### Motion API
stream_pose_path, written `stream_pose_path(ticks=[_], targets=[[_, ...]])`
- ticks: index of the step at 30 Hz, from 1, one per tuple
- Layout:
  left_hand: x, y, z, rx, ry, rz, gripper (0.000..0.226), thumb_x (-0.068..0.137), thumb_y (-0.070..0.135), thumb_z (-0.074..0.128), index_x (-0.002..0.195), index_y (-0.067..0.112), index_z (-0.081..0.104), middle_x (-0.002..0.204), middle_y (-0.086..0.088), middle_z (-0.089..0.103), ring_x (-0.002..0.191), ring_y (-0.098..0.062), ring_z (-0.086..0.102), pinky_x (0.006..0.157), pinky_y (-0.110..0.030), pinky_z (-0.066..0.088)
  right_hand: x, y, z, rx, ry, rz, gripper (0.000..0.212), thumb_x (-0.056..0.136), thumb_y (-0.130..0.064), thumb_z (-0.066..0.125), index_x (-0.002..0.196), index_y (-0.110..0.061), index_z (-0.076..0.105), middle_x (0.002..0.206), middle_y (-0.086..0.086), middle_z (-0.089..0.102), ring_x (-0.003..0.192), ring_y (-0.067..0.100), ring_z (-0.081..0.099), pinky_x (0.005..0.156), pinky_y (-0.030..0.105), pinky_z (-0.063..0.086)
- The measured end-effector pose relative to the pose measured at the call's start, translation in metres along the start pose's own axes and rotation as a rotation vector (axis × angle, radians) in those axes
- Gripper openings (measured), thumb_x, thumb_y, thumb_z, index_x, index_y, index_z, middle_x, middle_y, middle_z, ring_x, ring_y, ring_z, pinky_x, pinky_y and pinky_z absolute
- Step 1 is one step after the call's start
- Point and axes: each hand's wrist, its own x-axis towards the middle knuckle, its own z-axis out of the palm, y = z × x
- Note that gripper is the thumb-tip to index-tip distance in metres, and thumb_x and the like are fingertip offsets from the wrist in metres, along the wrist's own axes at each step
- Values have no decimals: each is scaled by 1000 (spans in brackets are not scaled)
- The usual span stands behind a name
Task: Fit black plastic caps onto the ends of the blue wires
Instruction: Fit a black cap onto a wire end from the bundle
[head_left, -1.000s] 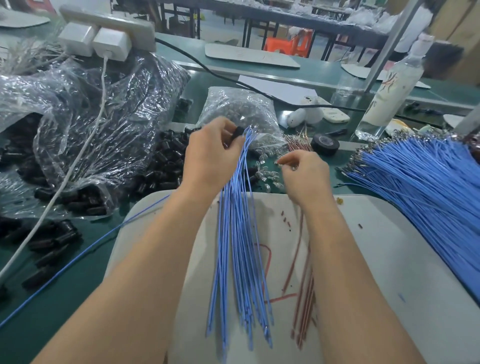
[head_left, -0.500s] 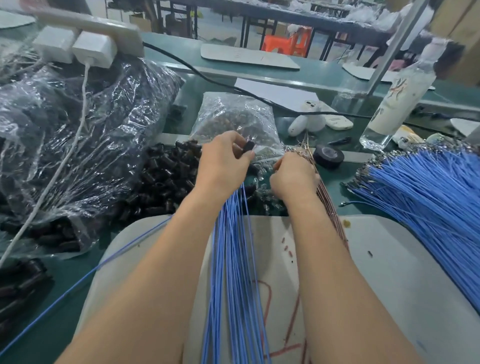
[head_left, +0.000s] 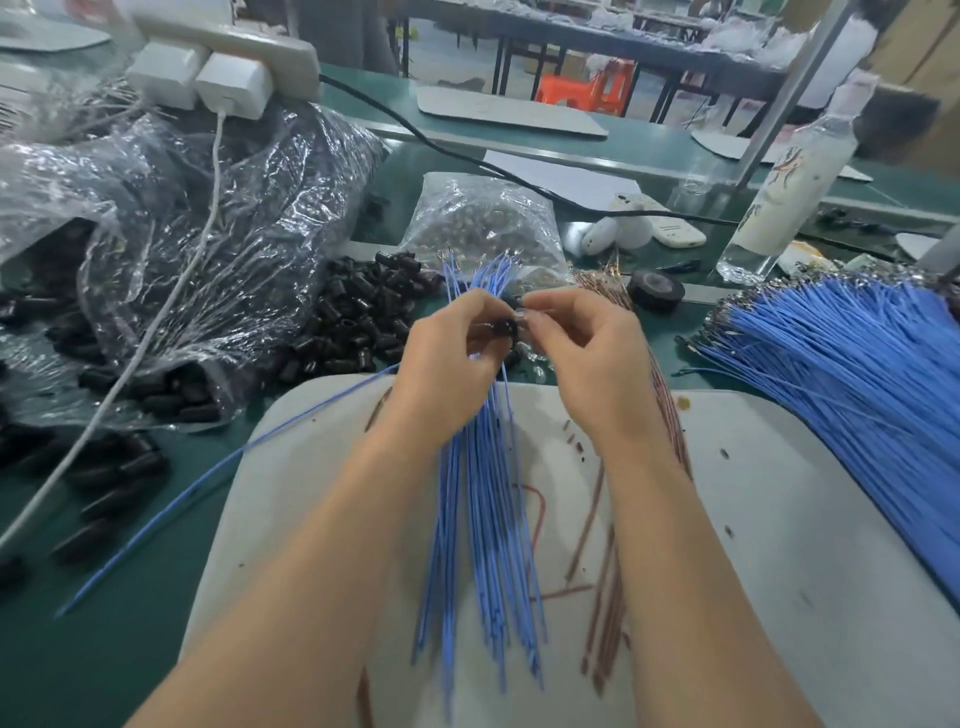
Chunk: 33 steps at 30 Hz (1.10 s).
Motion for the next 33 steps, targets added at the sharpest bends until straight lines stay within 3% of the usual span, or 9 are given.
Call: stream_pose_path(ticks=[3, 9, 19, 23, 29, 33], targets=[[-8, -1, -1, 13, 9, 12, 24, 86, -2, 59, 90, 22, 61, 81, 16, 65, 84, -5, 66, 84, -18, 51, -5, 5, 3, -67, 13, -14, 13, 88, -9, 64, 99, -15, 65, 92, 0, 70, 88, 11, 68, 87, 35, 55], [-5, 1, -2, 72, 0, 15, 18, 87, -1, 58, 96, 14, 65, 83, 11, 65, 86, -10, 66, 86, -25, 52, -5, 0, -1, -184, 40, -98, 8, 85, -8, 67, 88, -14, 68, 80, -7, 69, 75, 2, 65, 79, 23, 54], [-6, 5, -6, 211, -21, 61, 19, 89, 4, 58, 103, 13, 67, 88, 9, 63, 87, -12, 60, 85, -23, 47, -5, 2, 0, -305, 28, -137, 9, 85, -9, 66, 86, -16, 71, 70, -20, 61, 76, 0, 62, 75, 16, 51], [-5, 2, -7, 304, -47, 131, 18, 88, 4, 59, 103, 11, 67, 94, 0, 66, 89, -16, 58, 86, -33, 47, -5, 3, -1, -327, 22, -138, 9, 84, -9, 67, 87, -16, 72, 71, -17, 63, 74, 2, 63, 75, 17, 51], [-5, -1, -6, 414, -57, 183, 17, 90, 11, 61, 105, 14, 68, 98, 1, 68, 92, -18, 49, 81, -26, 38, -2, 7, -6, -251, 15, -30, 8, 84, -11, 69, 88, -17, 72, 78, -6, 70, 76, 7, 67, 81, 26, 54], [-5, -2, -6, 445, -66, 176, 18, 91, 16, 60, 107, 17, 67, 99, 3, 68, 95, -21, 50, 82, -29, 38, -2, 8, -5, -276, 5, -47, 9, 84, -10, 68, 88, -18, 71, 73, -14, 65, 71, -2, 62, 74, 15, 50]])
